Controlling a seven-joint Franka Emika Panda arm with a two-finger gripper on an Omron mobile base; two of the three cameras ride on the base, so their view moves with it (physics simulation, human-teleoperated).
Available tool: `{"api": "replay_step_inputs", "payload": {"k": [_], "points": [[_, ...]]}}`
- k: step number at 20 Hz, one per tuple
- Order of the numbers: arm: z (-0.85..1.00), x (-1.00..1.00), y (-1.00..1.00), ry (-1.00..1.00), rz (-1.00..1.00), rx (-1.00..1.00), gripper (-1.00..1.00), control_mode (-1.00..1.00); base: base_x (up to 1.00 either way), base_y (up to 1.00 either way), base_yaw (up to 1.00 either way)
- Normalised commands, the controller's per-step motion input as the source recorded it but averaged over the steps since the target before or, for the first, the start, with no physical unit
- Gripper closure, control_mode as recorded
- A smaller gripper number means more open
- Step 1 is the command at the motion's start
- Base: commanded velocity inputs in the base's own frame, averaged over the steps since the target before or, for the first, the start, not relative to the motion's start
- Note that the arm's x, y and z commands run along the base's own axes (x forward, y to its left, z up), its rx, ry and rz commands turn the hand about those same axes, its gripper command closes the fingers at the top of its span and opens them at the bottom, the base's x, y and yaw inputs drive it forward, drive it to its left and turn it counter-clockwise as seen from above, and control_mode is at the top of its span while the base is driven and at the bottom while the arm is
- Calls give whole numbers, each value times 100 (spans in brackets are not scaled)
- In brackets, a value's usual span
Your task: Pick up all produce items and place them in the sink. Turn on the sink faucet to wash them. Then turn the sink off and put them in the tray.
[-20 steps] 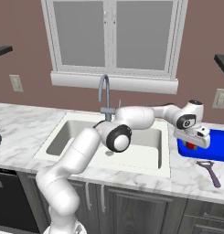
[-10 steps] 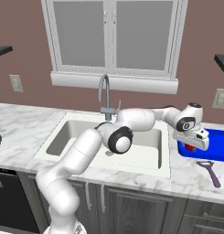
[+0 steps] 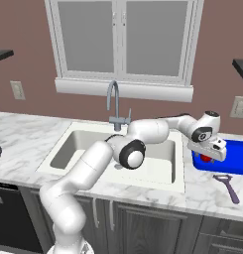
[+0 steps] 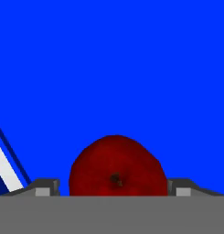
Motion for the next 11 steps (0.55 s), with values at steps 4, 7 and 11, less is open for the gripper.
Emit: {"api": "replay_step_inputs", "payload": {"k": [4, 7, 11], "points": [[0, 8, 0, -10, 5, 0, -100, -100, 0, 0, 0], [1, 1, 0, -11, 5, 0, -100, -100, 0, 0, 0], [6, 0, 0, -12, 3, 0, -100, -100, 0, 0, 0]]}}
